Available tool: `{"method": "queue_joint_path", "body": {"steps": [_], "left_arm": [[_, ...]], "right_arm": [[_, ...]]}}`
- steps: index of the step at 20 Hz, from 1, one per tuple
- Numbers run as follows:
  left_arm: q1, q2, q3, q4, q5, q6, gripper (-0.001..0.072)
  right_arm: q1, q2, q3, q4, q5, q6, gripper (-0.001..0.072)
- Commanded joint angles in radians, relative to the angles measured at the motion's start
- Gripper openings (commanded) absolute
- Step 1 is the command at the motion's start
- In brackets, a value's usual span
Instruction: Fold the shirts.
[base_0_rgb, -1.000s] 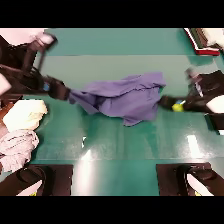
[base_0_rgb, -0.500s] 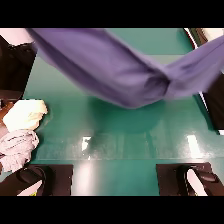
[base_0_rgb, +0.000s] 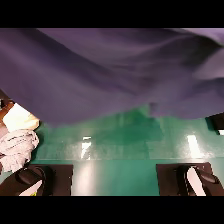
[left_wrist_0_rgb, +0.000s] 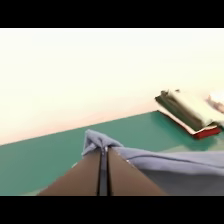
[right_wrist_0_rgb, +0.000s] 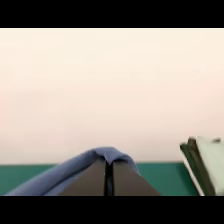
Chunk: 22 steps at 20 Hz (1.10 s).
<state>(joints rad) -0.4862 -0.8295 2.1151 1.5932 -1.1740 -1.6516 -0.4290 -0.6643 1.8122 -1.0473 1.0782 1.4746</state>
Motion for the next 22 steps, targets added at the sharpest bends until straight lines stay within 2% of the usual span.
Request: {"method": "queue_joint_path", "body": {"steps": [1,4,6,9,12,15,18,22], "left_arm": [[0.001,0.036,0.014,-0.096,0.079,-0.001,0.0032],[0.001,0.045,0.013,-0.134,0.094,0.002,0.0032],[0.001,0.042,0.003,-0.117,0.04,0.002,0.0032],[0.001,0.042,-0.109,-0.011,-0.064,0.001,0.0032],[0.001,0.008,-0.27,0.104,-0.183,-0.002,0.0032],[0.001,-0.047,-0.465,0.206,-0.174,-0.003,0.0032],[0.001,-0.126,-0.616,0.252,-0.062,-0.029,0.0032],[0.001,-0.274,-0.673,0.354,0.141,-0.098,0.0032]], "right_arm": [[-0.008,-0.058,0.159,-0.004,0.052,-0.005,0.0016],[-0.008,-0.142,0.299,-0.003,0.079,-0.006,0.0016],[-0.008,-0.2,0.363,-0.002,0.129,0.017,0.0014],[-0.007,-0.301,0.396,0.008,0.321,0.125,0.0014],[-0.007,-0.378,0.266,0.009,0.459,0.161,0.0014],[0.028,-0.468,0.096,-0.004,0.53,0.167,0.0014],[0.122,-0.562,-0.01,-0.008,0.451,0.136,0.0014],[0.27,-0.662,-0.1,-0.192,0.254,0.131,0.0014]]}}
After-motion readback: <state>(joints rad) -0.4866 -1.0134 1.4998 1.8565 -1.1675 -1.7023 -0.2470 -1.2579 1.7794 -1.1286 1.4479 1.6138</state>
